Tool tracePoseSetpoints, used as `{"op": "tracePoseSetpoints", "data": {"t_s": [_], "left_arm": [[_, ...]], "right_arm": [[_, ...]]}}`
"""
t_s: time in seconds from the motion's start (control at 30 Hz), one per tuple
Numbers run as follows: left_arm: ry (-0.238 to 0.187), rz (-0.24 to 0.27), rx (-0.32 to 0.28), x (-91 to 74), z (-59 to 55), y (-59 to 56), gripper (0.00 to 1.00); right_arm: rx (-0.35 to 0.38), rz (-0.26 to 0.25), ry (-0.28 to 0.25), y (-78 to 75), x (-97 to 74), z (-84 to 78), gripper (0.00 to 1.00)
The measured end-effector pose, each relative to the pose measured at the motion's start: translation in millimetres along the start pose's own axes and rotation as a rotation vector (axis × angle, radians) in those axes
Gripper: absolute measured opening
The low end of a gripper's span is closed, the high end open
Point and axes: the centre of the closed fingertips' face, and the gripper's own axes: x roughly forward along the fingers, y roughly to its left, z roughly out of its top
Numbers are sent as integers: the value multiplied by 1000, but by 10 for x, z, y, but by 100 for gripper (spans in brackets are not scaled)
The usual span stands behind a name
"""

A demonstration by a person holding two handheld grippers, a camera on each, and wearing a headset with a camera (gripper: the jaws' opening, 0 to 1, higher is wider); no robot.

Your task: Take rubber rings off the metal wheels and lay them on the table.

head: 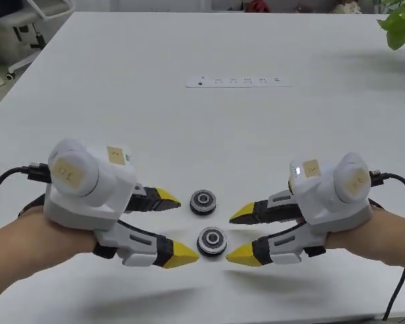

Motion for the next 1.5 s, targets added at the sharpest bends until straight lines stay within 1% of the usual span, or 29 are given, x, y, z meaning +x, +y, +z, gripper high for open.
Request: {"op": "tracePoseSetpoints", "data": {"t_s": [0.23, 0.47, 0.67, 0.8, 1.13, 1.5], "left_arm": [[5, -12, 2, 47, -7, -13, 53], [3, -22, -2, 109, 17, 1, 48], [6, -36, 1, 169, 21, -26, 46], [9, -45, 1, 206, 24, -42, 44], [24, -62, 4, 277, -13, -63, 39], [20, -70, 3, 323, 14, -72, 32]], "right_arm": [[4, 2, 5, -6, 10, -13, 33], [-1, -1, 6, -23, 29, -12, 31], [7, 1, 7, -29, 34, -21, 29], [8, 2, 7, -27, 37, -28, 29], [16, 9, 7, -5, 49, -42, 29], [17, 11, 4, 1, 50, -41, 29]]}}
